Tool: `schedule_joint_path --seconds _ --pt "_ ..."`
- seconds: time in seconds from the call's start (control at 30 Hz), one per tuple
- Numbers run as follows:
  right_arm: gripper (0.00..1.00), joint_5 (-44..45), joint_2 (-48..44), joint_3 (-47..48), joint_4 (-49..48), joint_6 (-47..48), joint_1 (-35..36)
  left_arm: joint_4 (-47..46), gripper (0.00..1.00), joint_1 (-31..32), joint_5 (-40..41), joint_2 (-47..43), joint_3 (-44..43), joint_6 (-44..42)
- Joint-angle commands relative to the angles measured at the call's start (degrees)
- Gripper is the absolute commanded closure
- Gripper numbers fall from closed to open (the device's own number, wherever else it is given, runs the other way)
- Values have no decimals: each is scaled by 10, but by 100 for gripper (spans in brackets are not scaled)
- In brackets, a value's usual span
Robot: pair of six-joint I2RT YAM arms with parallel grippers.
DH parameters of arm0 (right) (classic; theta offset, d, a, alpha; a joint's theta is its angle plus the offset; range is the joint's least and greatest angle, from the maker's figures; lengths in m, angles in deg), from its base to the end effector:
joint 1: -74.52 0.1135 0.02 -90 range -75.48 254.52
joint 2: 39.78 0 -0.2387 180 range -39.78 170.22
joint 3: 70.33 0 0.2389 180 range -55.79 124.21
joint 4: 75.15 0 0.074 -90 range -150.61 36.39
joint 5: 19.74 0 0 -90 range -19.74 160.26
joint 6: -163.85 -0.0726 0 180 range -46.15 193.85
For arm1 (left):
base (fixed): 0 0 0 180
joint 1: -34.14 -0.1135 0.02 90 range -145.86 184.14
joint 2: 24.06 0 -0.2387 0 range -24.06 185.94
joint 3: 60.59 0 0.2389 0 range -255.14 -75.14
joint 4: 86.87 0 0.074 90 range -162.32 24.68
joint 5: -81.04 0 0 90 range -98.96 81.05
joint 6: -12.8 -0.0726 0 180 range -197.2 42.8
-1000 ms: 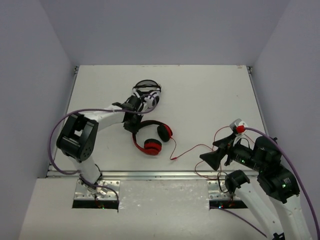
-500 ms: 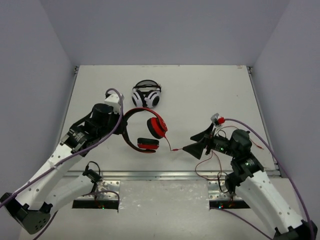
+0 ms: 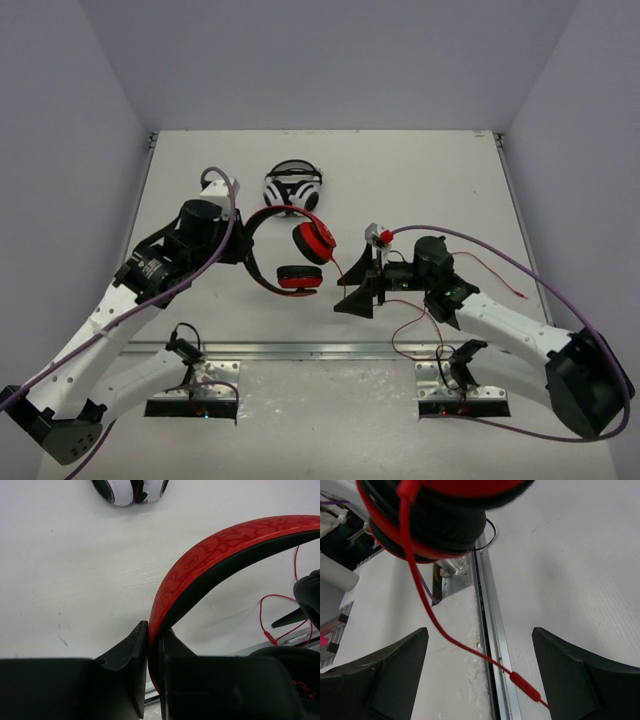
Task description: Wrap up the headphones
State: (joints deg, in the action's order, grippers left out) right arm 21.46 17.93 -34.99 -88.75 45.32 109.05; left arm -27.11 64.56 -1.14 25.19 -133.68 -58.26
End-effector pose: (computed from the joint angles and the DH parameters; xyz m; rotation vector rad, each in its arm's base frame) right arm 0.1617 0.1775 0.2058 -0.7927 1.7591 1.5017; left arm 0.1782 -0.0932 0.3053 0.1443 2.2062 -0.3337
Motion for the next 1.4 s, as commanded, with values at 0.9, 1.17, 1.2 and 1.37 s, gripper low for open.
schedule_joint_path --seconds 0.9,1.17,1.2,1.37 --pt "99 131 -65 -137 -43 50 28 -49 100 3 188 -17 -111 80" --pt "99 360 -218 -1 332 146 40 -136 100 3 259 28 -14 -70" --pt "99 377 -217 22 364 158 40 -150 100 2 263 34 0 -84" --pt "99 448 -167 170 495 182 40 -179 99 3 286 86 47 -143"
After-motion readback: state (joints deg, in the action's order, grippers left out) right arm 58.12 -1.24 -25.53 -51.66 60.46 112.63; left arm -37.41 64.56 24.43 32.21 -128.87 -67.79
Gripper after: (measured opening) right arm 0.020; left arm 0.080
